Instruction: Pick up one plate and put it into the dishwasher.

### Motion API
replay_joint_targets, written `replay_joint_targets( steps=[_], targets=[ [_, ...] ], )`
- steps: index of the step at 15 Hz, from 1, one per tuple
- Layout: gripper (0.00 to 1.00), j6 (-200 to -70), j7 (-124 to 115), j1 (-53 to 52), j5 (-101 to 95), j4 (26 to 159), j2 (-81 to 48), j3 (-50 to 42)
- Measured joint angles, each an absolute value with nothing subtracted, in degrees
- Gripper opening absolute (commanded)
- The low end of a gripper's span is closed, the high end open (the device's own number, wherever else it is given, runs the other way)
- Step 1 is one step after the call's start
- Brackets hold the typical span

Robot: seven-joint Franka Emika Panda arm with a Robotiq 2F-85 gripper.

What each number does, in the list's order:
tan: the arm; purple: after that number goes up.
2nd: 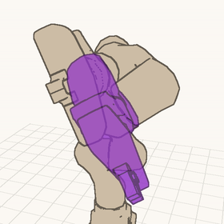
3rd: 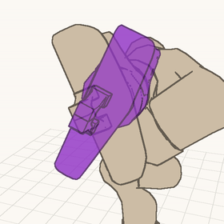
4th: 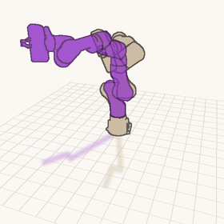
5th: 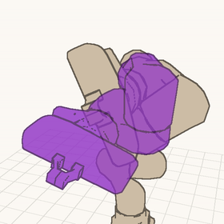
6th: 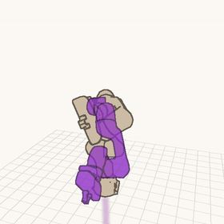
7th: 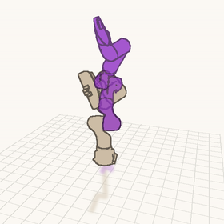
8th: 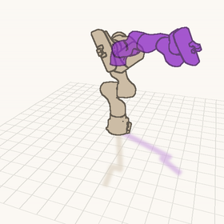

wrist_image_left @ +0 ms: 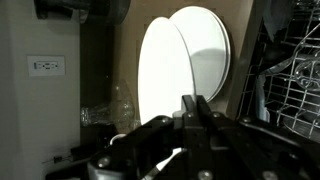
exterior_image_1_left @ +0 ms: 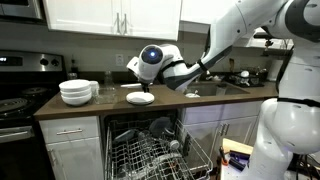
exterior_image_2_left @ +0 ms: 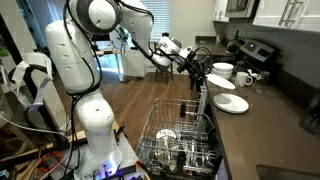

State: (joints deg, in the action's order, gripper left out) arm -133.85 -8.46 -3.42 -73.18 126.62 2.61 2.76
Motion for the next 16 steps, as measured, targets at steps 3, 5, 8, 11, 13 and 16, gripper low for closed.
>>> replay_joint_targets(
  steps=[3, 5, 8, 11, 13, 16],
  targets=[
    [0.06, -134.22, -1.19, -3.71, -66.91, 128.93, 6.99, 2.93],
    [0.06, -134.78, 1.15, -3.98, -66.45, 130.06, 9.68, 2.93],
    [0.04, -134.9, 1.89, -4.0, -66.45, 130.81, 11.09, 2.92],
    [0.04, -134.59, 1.89, -4.0, -65.36, 131.71, 10.39, 2.92],
    [0.04, -134.42, 1.89, -4.01, -64.0, 132.9, 10.27, 2.97],
    [0.04, -132.84, 1.88, -4.02, -63.65, 134.24, 10.33, 3.51]
  ],
)
